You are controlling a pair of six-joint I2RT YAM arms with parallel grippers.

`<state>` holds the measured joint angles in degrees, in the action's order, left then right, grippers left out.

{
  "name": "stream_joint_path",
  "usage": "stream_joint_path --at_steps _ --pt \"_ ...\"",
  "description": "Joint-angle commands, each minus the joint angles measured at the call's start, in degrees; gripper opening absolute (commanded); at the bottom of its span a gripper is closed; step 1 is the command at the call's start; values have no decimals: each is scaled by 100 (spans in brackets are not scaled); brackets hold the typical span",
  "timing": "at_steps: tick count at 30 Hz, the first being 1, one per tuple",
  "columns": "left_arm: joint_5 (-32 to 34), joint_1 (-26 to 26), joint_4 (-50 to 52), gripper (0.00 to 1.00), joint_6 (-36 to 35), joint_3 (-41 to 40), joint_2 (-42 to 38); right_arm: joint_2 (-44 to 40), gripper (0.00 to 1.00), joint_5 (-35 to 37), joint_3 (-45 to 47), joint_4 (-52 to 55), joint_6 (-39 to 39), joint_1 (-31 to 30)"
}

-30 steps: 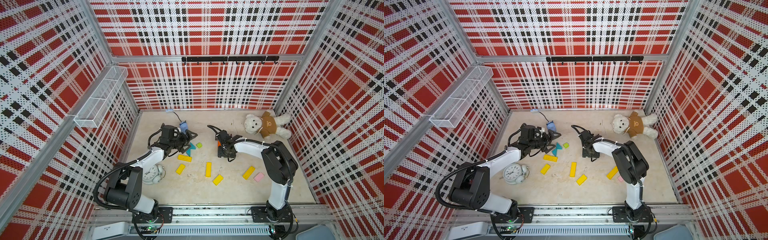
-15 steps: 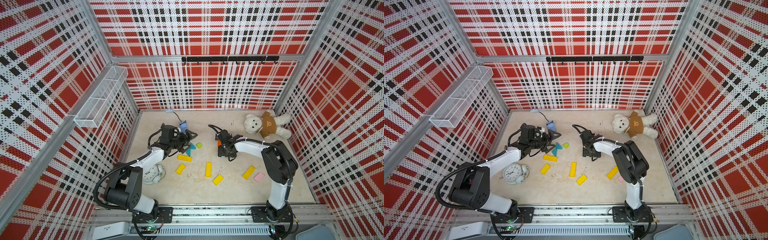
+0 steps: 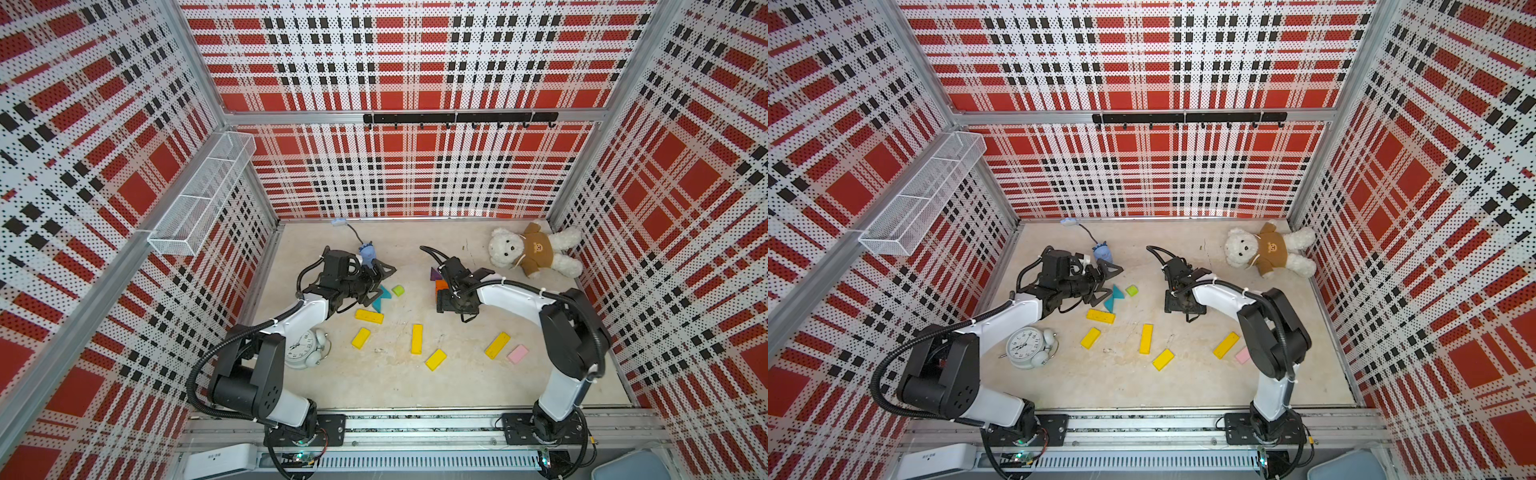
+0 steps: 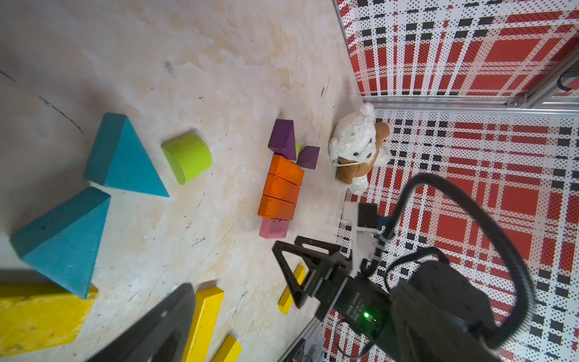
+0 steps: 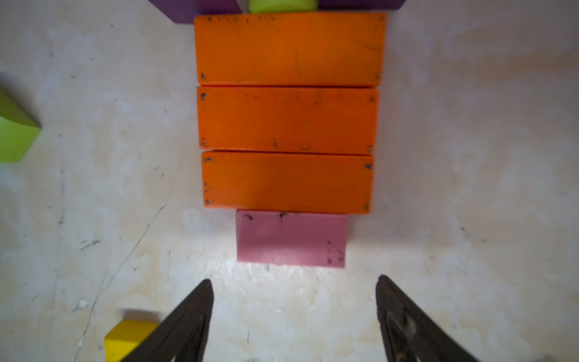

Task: Assemble a carrot with building blocks
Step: Assemble the building block at the center of the board, then pick up the building block from the center of the board.

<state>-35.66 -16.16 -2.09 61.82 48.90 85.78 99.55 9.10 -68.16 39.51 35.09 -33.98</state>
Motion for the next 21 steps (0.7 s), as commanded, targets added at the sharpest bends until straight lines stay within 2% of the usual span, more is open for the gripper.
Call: stream_joint_path --at_steps 1,4,6,7,8,12,16,21 --pt "-64 -306 -73 99 -74 160 -29 -876 83 353 222 580 -116 152" --pt "-6 -800 -71 99 -140 162 15 -1448 83 449 674 911 -249 619" --pt "-129 -1155 -57 99 -204 245 141 -1759 84 262 1068 911 -380 1095" --pt "-232 -1327 -30 99 -258 315 230 -1880 85 -317 1258 873 -454 1411" --pt "-301 -1447 0 100 -298 365 298 -1972 87 -198 1442 781 -534 1686" --pt "-337 -1694 75 100 -366 410 366 -2002 89 -1260 2063 193 -852 2663" --pt "-301 -1690 121 100 -373 411 309 -1677 88 -1262 2203 117 -871 2826" --pt "-257 -1691 140 100 -383 392 239 -1932 89 -1189 2542 111 -706 2826"
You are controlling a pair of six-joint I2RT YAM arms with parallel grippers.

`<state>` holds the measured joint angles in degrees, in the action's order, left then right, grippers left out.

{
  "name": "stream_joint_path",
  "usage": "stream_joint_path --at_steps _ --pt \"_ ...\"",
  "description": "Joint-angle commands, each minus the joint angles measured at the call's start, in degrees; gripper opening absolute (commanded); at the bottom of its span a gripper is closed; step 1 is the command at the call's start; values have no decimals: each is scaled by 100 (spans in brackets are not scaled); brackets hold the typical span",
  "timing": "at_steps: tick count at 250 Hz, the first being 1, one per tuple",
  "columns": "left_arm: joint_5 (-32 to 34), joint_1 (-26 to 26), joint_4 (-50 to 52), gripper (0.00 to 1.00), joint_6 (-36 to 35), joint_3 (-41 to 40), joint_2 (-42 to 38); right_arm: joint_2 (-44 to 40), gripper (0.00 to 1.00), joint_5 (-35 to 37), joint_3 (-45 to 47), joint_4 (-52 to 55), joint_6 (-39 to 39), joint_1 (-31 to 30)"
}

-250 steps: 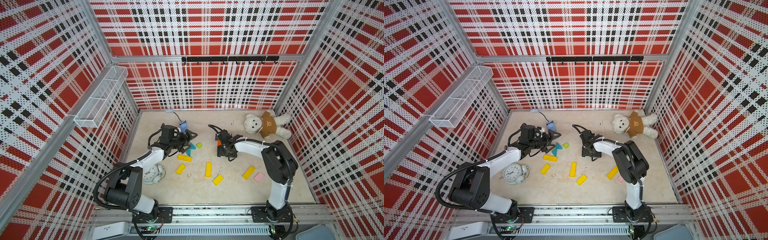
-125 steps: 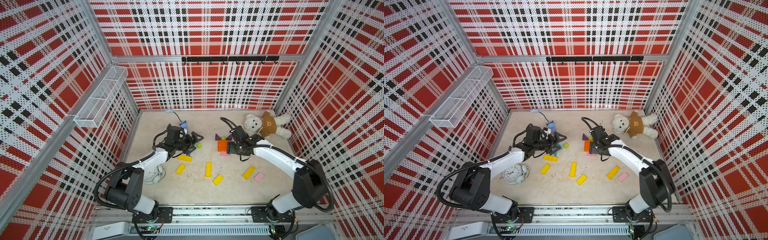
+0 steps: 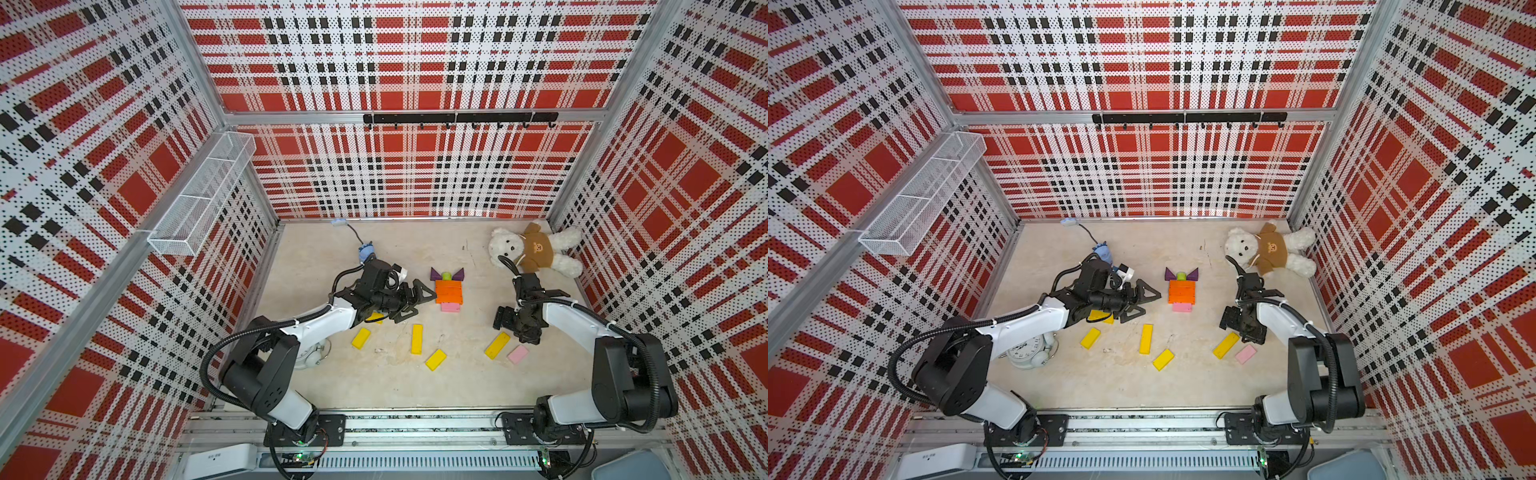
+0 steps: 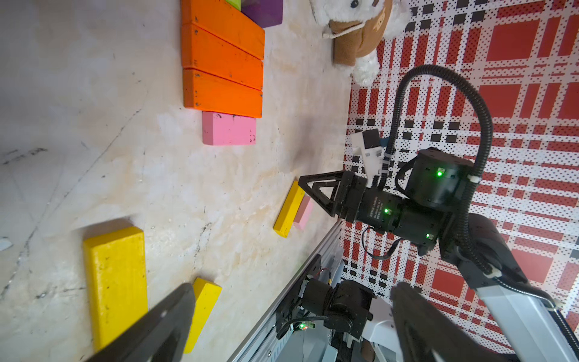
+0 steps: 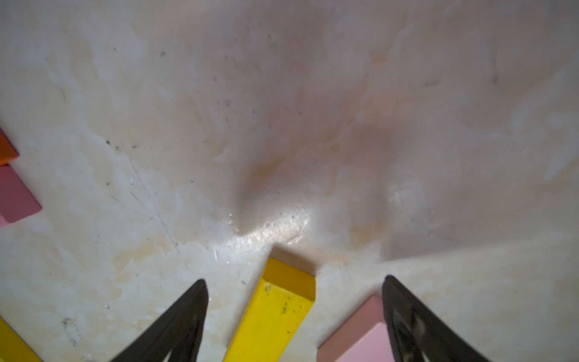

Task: Assemble a carrot with building blocks
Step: Pick up the building block from the center of the board.

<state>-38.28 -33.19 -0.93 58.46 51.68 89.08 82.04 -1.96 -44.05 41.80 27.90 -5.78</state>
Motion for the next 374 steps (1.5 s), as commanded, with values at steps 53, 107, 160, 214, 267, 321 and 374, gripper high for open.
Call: stream_joint_path --at_steps 53,107,160,214,267,321,374 --pt "-30 22 31 99 -29 126 -93 -595 90 -222 611 52 169 7" --pt "-21 9 31 99 -27 128 -128 -1109 91 -661 877 265 369 -39" --pt "-21 6 31 100 -19 116 -176 -1526 92 -631 954 646 822 -655" --pt "-7 -46 38 100 -27 107 -190 -1744 92 -458 1081 1055 1263 -1315" --pt "-6 -65 40 99 -27 114 -203 -2114 92 -515 1226 1387 1410 -1674" --pt "-12 -86 40 100 -32 119 -180 -1640 92 -391 1090 1485 1376 -2279" --pt "-19 -95 49 100 -42 125 -145 -1477 91 81 704 1950 1529 -2633"
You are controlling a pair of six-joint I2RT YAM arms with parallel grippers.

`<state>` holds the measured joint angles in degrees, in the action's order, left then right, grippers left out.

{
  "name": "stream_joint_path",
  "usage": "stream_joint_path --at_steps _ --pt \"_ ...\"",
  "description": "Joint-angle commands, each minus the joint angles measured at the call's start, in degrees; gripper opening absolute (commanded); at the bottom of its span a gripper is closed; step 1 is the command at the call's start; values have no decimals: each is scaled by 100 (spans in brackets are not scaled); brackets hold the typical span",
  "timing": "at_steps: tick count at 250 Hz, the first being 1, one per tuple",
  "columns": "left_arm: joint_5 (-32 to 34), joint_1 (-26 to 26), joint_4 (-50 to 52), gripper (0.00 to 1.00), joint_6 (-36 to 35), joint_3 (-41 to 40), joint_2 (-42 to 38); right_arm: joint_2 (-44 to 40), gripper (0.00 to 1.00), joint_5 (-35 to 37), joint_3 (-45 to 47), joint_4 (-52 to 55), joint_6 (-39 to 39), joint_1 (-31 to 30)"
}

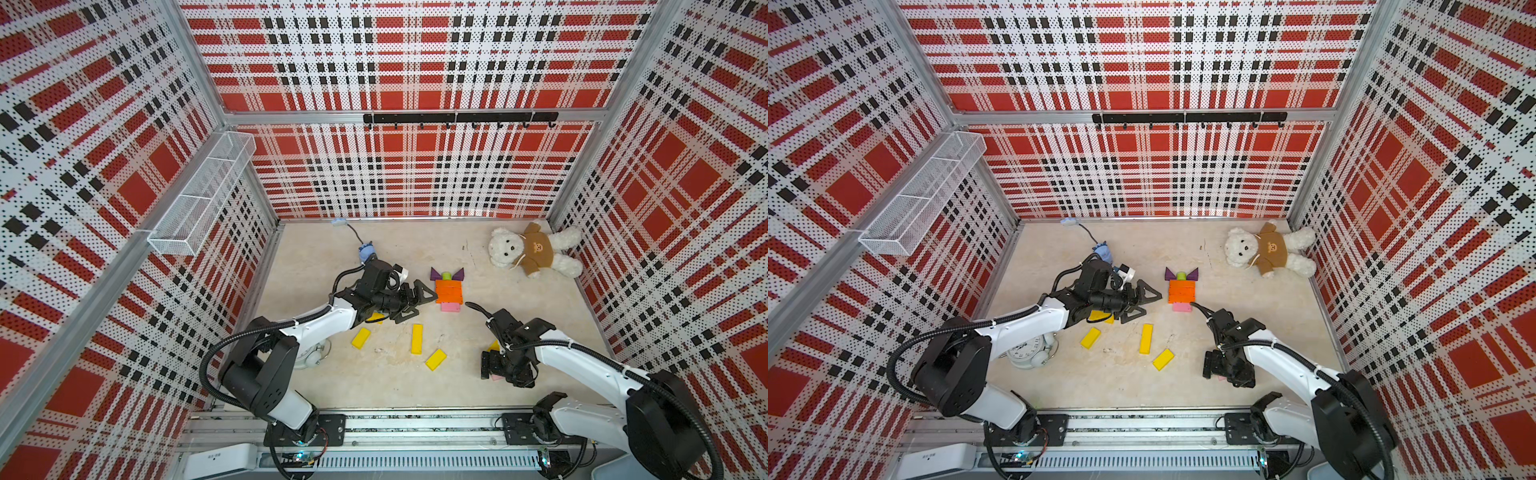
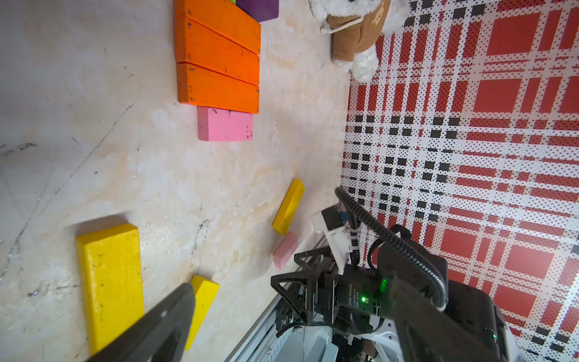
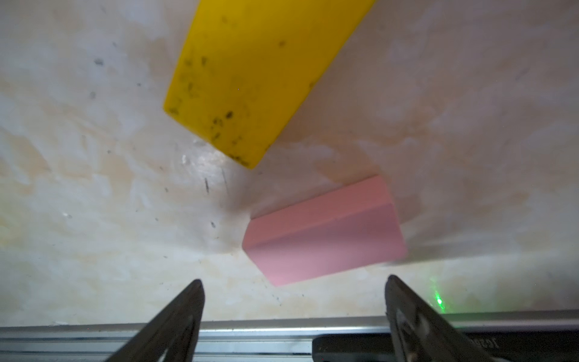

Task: Assemble a carrot with building blocks
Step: Pick up the building block from the center of the board.

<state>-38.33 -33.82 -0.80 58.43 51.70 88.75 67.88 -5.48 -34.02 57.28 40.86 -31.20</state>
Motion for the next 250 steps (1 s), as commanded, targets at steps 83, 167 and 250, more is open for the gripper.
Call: stream_joint_path --at_steps 83,167,250 --pt "-21 -42 36 100 -36 122 -146 401 87 934 -396 394 357 -141" --pt "-36 -52 36 99 -16 136 -104 793 83 1332 -477 47 608 -160" --pt "-34 -50 36 100 9 114 -105 942 81 1174 -614 -337 747 -124"
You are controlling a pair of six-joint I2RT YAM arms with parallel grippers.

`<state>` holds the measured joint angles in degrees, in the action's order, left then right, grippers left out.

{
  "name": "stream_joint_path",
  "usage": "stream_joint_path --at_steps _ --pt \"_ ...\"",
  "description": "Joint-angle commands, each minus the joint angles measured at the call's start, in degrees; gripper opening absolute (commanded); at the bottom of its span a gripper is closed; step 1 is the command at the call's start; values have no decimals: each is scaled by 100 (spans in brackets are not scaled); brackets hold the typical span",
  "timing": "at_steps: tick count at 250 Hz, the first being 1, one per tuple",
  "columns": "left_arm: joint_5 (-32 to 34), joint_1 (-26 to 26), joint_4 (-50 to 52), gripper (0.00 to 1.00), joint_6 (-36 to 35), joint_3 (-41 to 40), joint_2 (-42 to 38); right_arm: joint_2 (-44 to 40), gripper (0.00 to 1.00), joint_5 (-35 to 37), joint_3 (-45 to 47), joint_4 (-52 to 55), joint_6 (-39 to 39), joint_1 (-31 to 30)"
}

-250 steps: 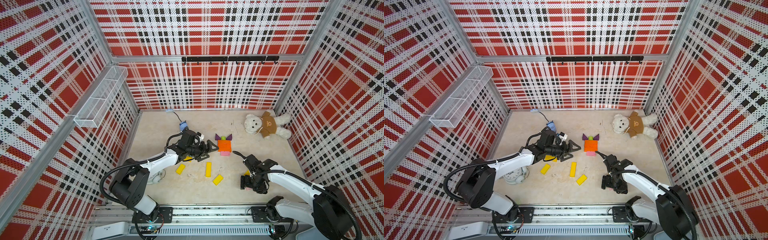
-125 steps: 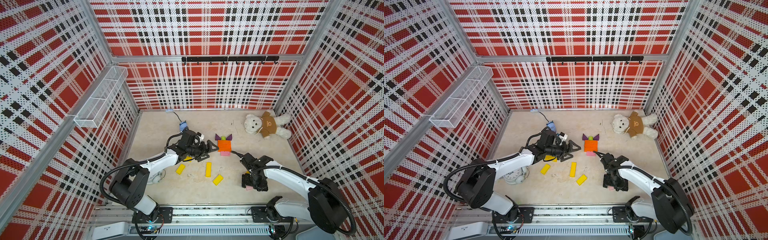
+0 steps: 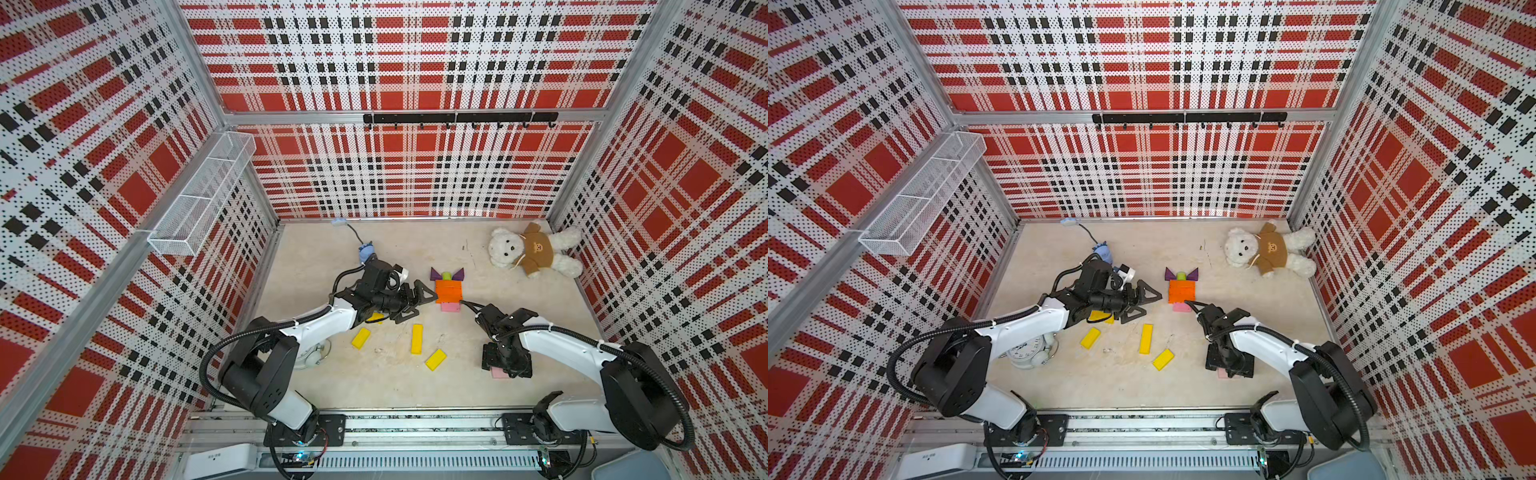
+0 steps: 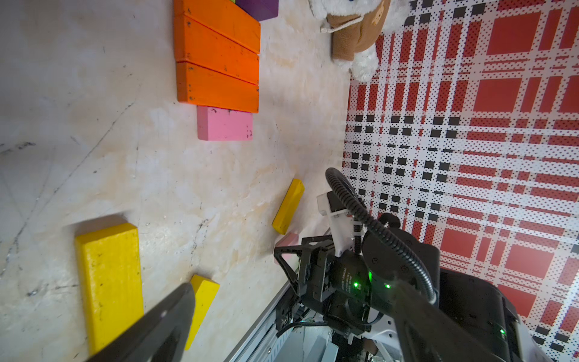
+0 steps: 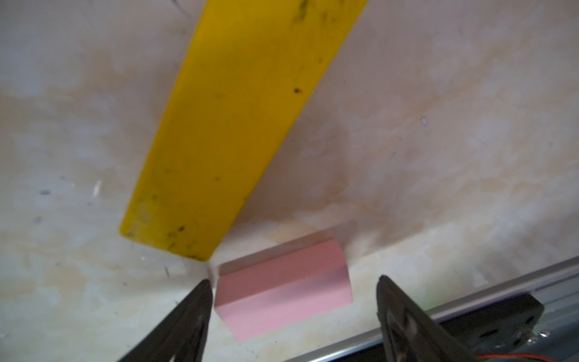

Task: Assemble a carrot with building blocks
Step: Pick up the building block from the center of the board.

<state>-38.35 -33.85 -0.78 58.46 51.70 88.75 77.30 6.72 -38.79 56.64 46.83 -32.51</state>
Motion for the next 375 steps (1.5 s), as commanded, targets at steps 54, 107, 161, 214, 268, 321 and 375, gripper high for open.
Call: stream_joint_path --at_steps 54,107,161,214,268,321,375 --pt "-20 -46 34 100 13 106 -132 6 80 -290 -138 -271 204 1" --pt "-24 -68 34 100 22 104 -132 -196 78 -579 65 -480 422 -42" --pt "-23 -64 34 99 25 110 -122 -175 74 -453 47 -507 510 -136" --pt "-24 -67 34 100 19 119 -138 -89 69 -649 107 -546 607 -211" --pt "-25 -74 34 100 33 110 -133 -110 76 -556 75 -398 687 -299" --pt "-24 -77 34 100 39 103 -125 79 73 -590 46 -634 589 -297" --pt "-17 -72 34 100 43 109 -113 90 69 -566 128 -767 624 -355"
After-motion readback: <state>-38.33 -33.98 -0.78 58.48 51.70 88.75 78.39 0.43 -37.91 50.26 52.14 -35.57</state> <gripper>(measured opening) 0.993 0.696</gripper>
